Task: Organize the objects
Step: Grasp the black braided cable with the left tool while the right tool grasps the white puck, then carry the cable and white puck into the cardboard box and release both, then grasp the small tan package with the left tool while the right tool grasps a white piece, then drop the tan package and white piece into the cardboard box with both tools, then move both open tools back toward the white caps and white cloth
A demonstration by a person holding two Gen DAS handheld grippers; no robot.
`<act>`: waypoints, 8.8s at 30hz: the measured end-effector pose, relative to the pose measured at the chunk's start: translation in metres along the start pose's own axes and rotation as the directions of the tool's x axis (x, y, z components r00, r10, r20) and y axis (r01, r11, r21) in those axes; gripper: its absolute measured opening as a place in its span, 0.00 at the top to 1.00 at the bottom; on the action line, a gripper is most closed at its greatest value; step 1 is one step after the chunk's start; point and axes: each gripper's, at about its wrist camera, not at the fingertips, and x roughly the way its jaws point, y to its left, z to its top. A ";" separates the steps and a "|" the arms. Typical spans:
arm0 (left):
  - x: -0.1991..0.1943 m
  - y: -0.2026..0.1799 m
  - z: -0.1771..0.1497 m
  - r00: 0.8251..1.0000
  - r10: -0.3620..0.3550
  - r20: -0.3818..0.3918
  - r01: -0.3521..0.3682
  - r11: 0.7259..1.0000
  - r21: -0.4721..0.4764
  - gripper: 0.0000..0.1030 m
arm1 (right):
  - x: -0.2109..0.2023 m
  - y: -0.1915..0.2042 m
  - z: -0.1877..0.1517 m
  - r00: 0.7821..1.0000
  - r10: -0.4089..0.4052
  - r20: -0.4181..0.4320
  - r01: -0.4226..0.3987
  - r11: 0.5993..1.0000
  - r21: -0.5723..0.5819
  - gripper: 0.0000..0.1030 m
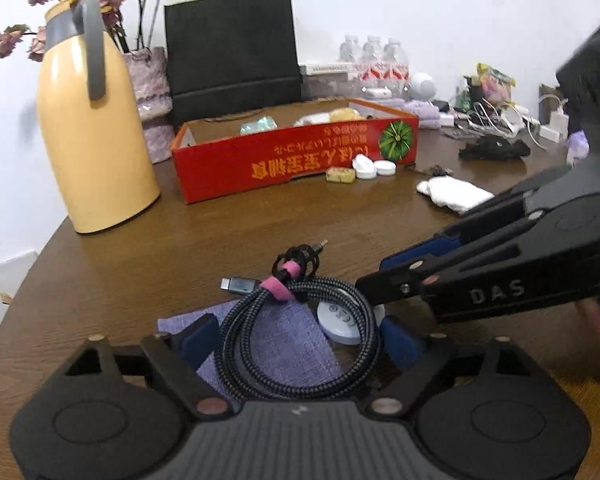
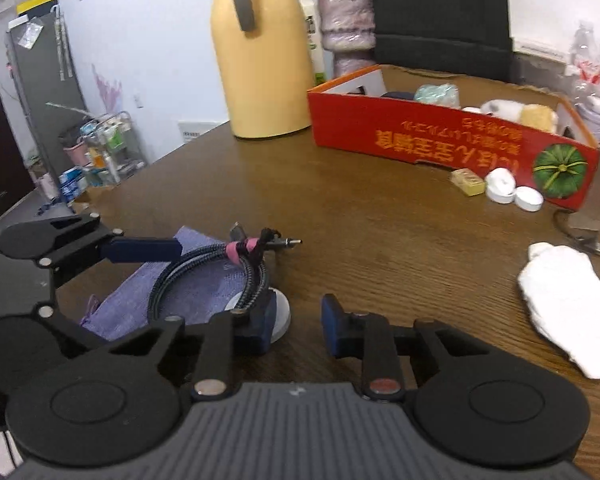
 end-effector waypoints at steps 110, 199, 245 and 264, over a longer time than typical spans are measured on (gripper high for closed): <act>-0.069 -0.001 0.061 0.979 0.016 0.203 0.000 0.997 -0.077 0.03 | -0.120 -0.066 0.031 0.915 -0.326 0.239 0.311 0.945 0.099 0.03; 0.144 0.032 0.224 0.994 -0.089 0.056 0.088 0.996 0.030 0.71 | -0.014 -0.165 0.173 0.978 -0.123 0.169 0.087 0.975 0.203 0.83; -0.124 -0.038 0.002 0.977 -0.096 0.189 0.102 0.994 -0.023 0.16 | -0.154 0.020 -0.078 0.946 -0.286 0.153 0.262 0.952 0.160 0.00; 0.040 -0.044 0.093 0.983 -0.125 0.138 0.117 0.991 0.068 0.26 | -0.099 -0.070 -0.012 0.838 -0.497 0.225 0.500 0.865 0.049 0.15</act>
